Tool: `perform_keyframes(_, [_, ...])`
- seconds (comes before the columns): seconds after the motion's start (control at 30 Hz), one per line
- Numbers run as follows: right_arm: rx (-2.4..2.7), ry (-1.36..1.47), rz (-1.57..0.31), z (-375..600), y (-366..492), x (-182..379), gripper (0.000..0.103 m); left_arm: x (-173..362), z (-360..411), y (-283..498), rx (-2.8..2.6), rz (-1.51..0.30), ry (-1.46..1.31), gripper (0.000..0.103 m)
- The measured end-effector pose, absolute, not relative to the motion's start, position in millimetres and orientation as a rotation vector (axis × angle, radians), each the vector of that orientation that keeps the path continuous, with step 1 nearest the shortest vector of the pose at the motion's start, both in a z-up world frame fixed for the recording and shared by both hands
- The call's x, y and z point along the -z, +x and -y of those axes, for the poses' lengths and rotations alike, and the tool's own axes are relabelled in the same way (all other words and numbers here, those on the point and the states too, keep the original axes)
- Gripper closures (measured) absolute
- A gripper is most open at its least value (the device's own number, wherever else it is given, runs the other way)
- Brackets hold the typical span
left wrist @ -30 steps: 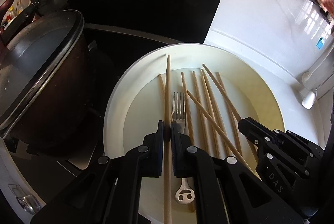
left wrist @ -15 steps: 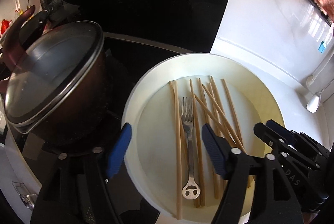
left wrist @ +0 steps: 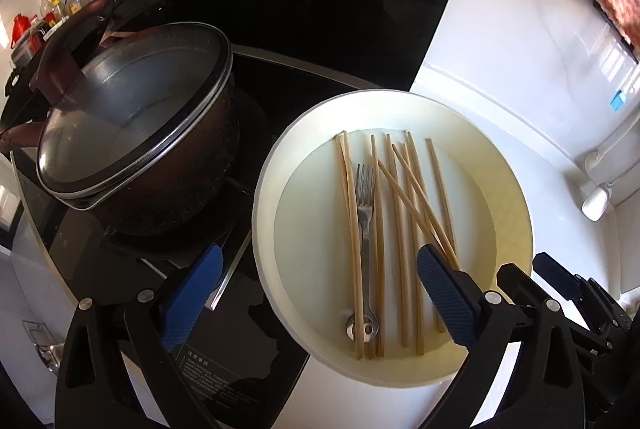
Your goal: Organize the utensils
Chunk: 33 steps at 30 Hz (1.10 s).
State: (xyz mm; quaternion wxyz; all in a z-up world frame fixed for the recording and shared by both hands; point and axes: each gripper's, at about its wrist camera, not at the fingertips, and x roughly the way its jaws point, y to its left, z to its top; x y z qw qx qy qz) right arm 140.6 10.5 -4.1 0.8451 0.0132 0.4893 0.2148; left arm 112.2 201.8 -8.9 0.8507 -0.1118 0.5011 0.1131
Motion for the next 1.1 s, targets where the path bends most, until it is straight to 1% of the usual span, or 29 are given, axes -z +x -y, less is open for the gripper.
perform_keyframes(0.17, [-0.446, 0.018, -1.042, -7.1, 131.9, -2.9, 0.041, -2.6, -193.8, 102.8, -0.238, -1.051, -0.21, 0.007])
perform_keyframes(0.43, [-0.412, 0.012, -1.074, 1.9, 120.1, -7.2, 0.041, -11.4, -185.9, 88.6, -0.248, -1.064, -0.175, 0.006])
perform_keyframes(1.1, [-0.424, 0.005, -1.084, 7.4, 103.3, -14.2, 0.039, -19.2, -180.1, 73.5, -0.293, -1.048, -0.164, 0.006])
